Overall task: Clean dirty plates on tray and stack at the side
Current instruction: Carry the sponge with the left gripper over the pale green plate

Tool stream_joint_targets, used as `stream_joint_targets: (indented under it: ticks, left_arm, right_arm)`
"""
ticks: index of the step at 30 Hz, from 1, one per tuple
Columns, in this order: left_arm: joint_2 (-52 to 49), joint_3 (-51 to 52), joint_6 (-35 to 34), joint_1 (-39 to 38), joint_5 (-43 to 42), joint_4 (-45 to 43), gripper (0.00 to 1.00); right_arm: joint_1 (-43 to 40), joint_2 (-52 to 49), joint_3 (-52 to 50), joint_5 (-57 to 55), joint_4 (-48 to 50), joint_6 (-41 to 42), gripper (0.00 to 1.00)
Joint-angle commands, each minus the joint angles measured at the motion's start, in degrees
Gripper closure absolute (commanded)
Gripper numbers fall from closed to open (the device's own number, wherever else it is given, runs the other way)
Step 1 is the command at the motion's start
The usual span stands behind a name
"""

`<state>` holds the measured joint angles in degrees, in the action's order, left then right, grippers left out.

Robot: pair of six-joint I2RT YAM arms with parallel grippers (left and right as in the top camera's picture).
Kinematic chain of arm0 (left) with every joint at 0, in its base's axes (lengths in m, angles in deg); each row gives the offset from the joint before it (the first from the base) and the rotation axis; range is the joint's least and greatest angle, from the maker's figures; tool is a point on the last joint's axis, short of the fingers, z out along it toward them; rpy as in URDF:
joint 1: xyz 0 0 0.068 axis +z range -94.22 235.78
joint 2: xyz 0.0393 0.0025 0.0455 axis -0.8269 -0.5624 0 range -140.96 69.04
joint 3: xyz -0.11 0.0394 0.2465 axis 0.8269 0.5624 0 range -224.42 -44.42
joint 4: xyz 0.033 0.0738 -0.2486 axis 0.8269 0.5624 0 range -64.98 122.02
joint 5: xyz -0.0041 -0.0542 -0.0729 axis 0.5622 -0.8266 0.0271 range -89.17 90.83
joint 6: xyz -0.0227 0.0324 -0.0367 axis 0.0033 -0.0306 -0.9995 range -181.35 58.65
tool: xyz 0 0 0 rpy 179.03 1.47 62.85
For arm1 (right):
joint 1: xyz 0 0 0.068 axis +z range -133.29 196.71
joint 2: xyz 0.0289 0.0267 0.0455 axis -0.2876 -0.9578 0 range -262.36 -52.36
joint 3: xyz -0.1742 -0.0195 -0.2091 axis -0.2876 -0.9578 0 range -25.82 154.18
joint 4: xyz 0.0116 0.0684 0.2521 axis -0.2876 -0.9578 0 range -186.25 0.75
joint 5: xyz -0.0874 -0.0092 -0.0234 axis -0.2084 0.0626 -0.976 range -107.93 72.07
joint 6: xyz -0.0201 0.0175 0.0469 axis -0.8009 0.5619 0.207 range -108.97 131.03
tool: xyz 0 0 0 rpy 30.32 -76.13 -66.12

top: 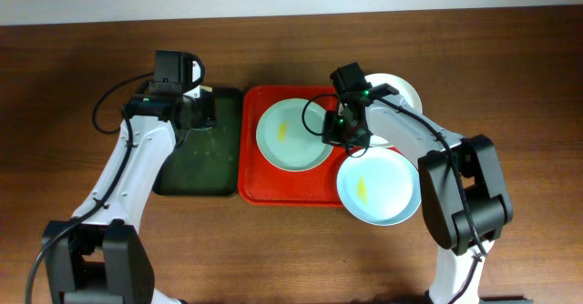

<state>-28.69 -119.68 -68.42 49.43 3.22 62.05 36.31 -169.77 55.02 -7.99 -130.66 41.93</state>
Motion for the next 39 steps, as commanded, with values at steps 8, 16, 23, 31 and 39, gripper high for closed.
stream_joint_targets:
  ticks: [8,16,23,31,39]
  left_arm:
    - [-0.1,0.0,2.4,-1.2,0.0,-0.1,1.0]
    - [-0.1,0.0,2.4,-1.7,-0.3,0.1,1.0]
    - [-0.1,0.0,2.4,-2.6,-2.9,0.0,1.0]
    - [-12.2,-21.2,2.5,-2.7,-4.1,22.8,1.0]
    - [-19.4,-25.5,2.4,-3.7,-5.0,27.2,1.0]
  right_arm:
    - [0.3,-0.8,1.9,0.4,-6.8,-12.3,0.96]
    - [0.3,-0.8,1.8,7.6,-5.2,-12.2,0.96]
    - [0.3,-0.8,1.8,8.5,-3.8,-12.0,0.96]
    - [0.3,-0.8,1.8,8.5,-3.1,-12.0,0.96]
    - [0.3,-0.8,1.8,8.5,-2.7,-12.0,0.96]
